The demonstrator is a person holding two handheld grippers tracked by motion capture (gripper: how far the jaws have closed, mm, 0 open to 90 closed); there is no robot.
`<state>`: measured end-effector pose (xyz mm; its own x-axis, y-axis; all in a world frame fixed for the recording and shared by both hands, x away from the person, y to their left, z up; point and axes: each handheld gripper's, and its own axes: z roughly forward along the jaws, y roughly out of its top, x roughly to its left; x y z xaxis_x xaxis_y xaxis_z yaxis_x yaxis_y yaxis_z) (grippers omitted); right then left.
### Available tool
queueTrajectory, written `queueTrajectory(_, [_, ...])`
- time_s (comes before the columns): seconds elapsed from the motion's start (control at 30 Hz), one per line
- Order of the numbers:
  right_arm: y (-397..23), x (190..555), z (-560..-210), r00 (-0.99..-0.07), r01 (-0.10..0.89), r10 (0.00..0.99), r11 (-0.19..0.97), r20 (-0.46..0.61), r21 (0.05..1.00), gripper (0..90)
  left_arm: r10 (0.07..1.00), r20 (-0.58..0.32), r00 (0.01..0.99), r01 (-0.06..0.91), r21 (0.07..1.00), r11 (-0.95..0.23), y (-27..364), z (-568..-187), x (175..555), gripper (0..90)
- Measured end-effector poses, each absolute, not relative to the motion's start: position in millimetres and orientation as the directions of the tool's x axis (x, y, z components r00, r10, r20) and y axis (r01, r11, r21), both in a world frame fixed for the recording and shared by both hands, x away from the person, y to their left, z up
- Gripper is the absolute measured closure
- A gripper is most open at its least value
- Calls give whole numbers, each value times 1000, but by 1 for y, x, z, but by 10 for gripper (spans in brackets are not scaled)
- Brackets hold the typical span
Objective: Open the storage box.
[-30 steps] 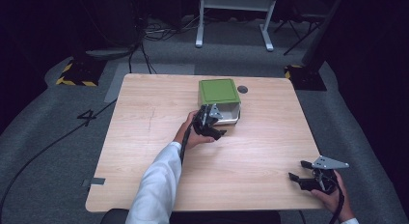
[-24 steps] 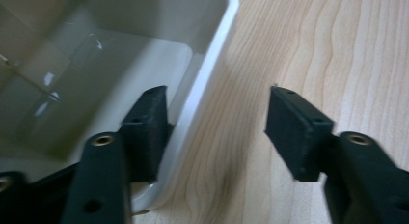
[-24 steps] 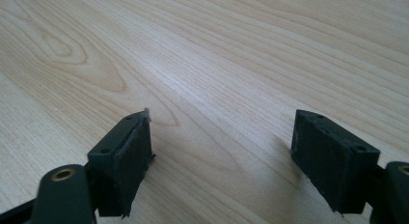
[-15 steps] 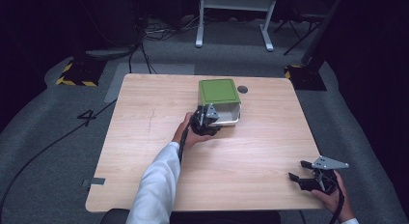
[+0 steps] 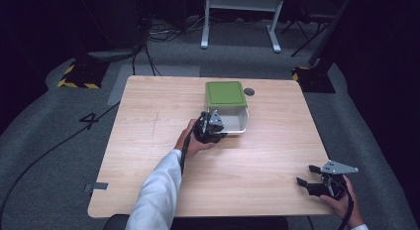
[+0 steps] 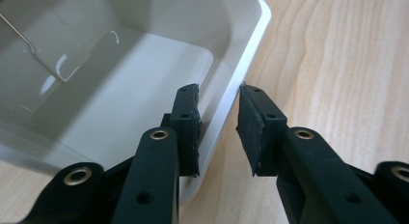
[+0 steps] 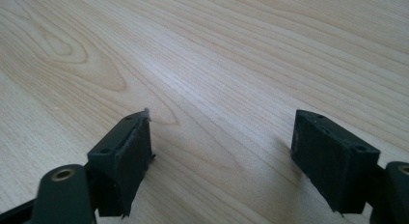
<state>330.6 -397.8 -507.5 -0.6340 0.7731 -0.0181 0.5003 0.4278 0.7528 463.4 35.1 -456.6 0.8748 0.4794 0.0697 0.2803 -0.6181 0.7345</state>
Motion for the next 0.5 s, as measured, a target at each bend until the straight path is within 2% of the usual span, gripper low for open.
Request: queueTrajectory(0.5, [-398, 330, -507, -633, 502, 774, 426, -16, 753, 221, 422, 79, 903, 249, 705, -664, 27, -459, 432, 663])
